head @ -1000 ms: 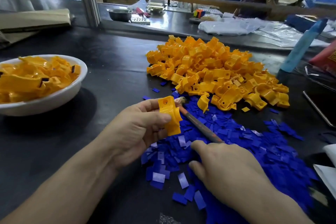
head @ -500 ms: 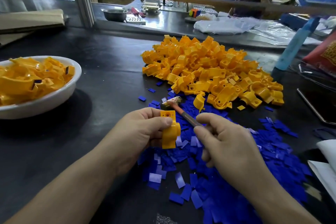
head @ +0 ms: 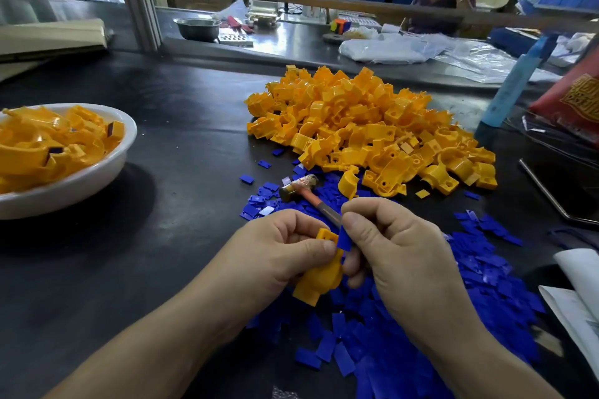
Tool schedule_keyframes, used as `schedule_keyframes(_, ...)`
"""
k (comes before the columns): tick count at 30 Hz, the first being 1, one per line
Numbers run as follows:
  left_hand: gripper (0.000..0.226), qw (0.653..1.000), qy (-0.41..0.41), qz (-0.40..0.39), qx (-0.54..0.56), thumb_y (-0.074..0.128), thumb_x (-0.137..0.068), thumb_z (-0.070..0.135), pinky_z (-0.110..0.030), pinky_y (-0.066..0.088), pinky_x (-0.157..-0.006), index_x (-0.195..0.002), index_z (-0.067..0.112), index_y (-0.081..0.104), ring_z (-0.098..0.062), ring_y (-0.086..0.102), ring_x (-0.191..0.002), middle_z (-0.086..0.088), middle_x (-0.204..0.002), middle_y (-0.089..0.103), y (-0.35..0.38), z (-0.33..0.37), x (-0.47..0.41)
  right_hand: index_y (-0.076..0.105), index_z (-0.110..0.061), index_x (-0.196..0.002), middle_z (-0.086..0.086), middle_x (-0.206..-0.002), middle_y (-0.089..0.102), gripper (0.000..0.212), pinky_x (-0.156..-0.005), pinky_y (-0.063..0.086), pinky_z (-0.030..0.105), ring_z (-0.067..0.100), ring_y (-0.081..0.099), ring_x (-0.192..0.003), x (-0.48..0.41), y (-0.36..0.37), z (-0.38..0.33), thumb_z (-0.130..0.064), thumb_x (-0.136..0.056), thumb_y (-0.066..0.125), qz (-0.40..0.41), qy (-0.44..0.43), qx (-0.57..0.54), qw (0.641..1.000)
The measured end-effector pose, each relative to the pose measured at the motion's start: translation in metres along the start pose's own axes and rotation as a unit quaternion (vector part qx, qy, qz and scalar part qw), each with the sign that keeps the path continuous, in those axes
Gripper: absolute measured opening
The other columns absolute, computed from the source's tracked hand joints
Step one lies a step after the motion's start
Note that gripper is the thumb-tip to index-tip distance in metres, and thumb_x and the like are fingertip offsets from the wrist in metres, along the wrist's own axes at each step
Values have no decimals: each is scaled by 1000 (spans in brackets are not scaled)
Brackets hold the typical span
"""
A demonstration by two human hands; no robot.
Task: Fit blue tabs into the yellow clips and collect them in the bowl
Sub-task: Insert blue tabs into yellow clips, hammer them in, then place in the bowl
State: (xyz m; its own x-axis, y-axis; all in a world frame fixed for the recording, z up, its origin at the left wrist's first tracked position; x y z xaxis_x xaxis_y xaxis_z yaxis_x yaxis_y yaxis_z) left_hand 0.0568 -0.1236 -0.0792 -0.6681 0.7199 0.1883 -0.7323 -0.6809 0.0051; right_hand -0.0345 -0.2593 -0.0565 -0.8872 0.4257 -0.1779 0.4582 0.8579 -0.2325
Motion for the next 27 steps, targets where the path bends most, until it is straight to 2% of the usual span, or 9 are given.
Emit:
schedule_keyframes(2,25,1000,-6,-8,1,78,-72,34,-33,56,-70,-95,26,72,-24,75,-85,-7,-93,77,2,-1,-1,61,-43,-88,-11,-75,66,15,-51,50,14,6,62,-59,2,3,-1,-32,-90,52,22,-50,79,995)
schedule_keyframes(4,27,1000,-8,-15,8,79,-70,32,-31,56,-69,-96,25,72,-24,75,-85,-7,-93,77,3,-2,-1,56,-50,-91,-21,-88,61,15,-59,48,10,0,61,-75,4,6,-3,-37,-89,49,44,-91,142,985)
schedule_keyframes(6,31,999,-3,-24,23,81,-65,33,-25,56,-63,-93,25,73,-23,75,-83,-9,-93,77,4,0,0,52,-53,-93,-25,-97,57,18,-68,46,7,-4,58,-88,4,7,-4,-36,-91,48,72,-129,173,974)
schedule_keyframes(8,32,999,7,-31,37,82,-61,33,-21,55,-60,-92,25,74,-21,75,-80,-9,-91,77,5,1,1,51,-51,-97,-23,-100,57,18,-73,43,5,-6,56,-93,4,7,-4,-34,-92,46,92,-157,184,966)
schedule_keyframes(11,30,999,29,-20,37,80,-61,38,-25,58,-64,-89,30,74,-22,75,-82,-6,-91,77,7,1,1,57,-37,-105,-18,-93,55,18,-73,45,9,-2,55,-90,3,8,-1,-31,-93,45,86,-183,219,954)
schedule_keyframes(14,30,998,46,18,38,76,-67,36,-24,56,-60,-95,24,72,-20,75,-79,-6,-89,77,7,0,1,60,-28,-106,-13,-92,54,19,-71,46,15,1,54,-86,3,8,0,-28,-94,46,83,-191,240,948)
schedule_keyframes(18,28,996,62,53,32,74,-68,40,-28,56,-61,-94,29,72,-19,74,-76,-6,-89,77,3,-1,0,58,-37,-99,-14,-88,55,14,-70,48,21,5,56,-84,3,8,0,-35,-91,46,68,-176,237,953)
schedule_keyframes(23,23,995,75,61,28,74,-70,41,-33,59,-66,-93,36,72,-21,74,-84,-4,-91,76,1,-3,-2,57,-44,-95,-15,-81,60,13,-57,52,21,8,61,-71,3,8,3,-46,-87,47,34,-115,175,977)
schedule_keyframes(27,25,994,91,57,8,72,-70,45,-35,59,-70,-93,38,71,-20,74,-87,-2,-93,76,1,-2,-2,59,-39,-94,-16,-82,58,12,-64,50,16,4,59,-80,3,7,-2,-39,-88,49,39,-181,224,957)
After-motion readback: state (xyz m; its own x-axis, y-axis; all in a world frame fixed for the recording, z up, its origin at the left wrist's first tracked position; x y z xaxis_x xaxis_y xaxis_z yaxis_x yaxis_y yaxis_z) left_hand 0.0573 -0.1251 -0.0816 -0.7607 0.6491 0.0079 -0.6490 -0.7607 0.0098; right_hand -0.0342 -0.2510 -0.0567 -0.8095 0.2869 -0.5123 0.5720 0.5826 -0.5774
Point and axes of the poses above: each hand's wrist, its own x-axis away from the middle knuckle, its own y-axis out of the palm, z = x × y, the point moved 2 cm from there along -x, towards the middle knuckle
